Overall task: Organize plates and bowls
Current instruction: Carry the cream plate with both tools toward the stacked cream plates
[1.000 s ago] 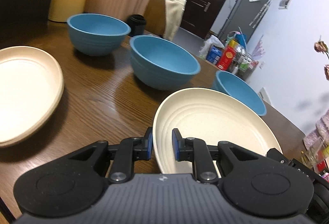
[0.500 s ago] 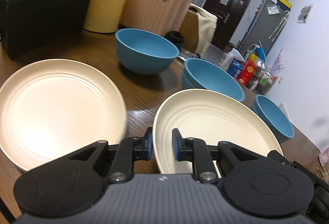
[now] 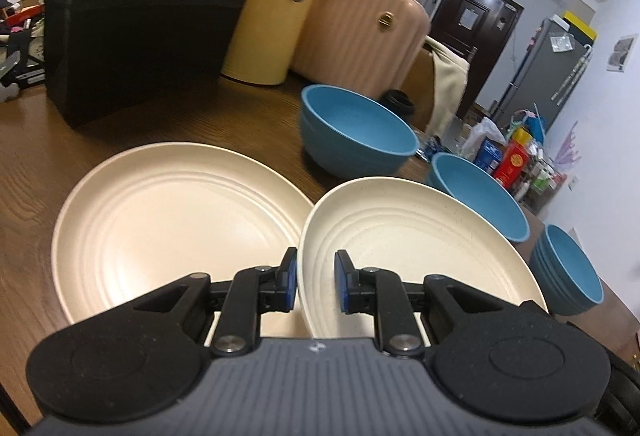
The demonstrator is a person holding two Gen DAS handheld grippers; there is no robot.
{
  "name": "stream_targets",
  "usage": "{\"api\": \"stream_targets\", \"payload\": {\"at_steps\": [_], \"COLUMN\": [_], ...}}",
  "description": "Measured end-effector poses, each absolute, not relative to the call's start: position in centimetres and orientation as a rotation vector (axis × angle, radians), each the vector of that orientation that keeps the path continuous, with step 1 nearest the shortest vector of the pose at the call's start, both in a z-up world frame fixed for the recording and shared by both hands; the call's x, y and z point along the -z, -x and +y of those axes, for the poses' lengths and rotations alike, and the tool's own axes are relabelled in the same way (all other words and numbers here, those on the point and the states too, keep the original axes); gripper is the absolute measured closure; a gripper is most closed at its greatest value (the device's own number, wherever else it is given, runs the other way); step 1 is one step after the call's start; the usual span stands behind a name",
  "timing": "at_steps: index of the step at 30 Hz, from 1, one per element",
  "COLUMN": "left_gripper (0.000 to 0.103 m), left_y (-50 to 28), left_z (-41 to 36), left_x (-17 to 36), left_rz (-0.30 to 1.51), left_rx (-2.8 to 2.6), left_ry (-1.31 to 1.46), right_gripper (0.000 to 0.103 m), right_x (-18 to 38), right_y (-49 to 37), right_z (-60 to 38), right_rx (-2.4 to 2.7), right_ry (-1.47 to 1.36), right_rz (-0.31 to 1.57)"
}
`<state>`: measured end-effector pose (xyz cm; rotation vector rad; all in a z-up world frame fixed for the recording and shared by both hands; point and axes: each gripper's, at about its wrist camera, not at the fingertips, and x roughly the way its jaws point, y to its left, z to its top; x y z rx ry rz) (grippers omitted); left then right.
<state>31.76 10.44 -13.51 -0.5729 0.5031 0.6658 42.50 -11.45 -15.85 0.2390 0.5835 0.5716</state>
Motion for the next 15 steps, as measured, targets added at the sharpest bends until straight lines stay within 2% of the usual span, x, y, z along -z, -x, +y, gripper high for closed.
{"api": "stream_targets", "payload": {"at_steps": [15], "left_gripper": [0.084], "left_y": [-28.5], "left_z": [14.0], "left_x": [12.9], "left_rz": [0.482], "left_rx": [-0.767], "left_ry": [0.579], "right_gripper": [0.096], "right_x": [15.9], "right_y": [-41.0], "right_z": [-6.0], "right_rx": [-0.661], "right_ry": [-0.232], "right_rz": [0.614]}}
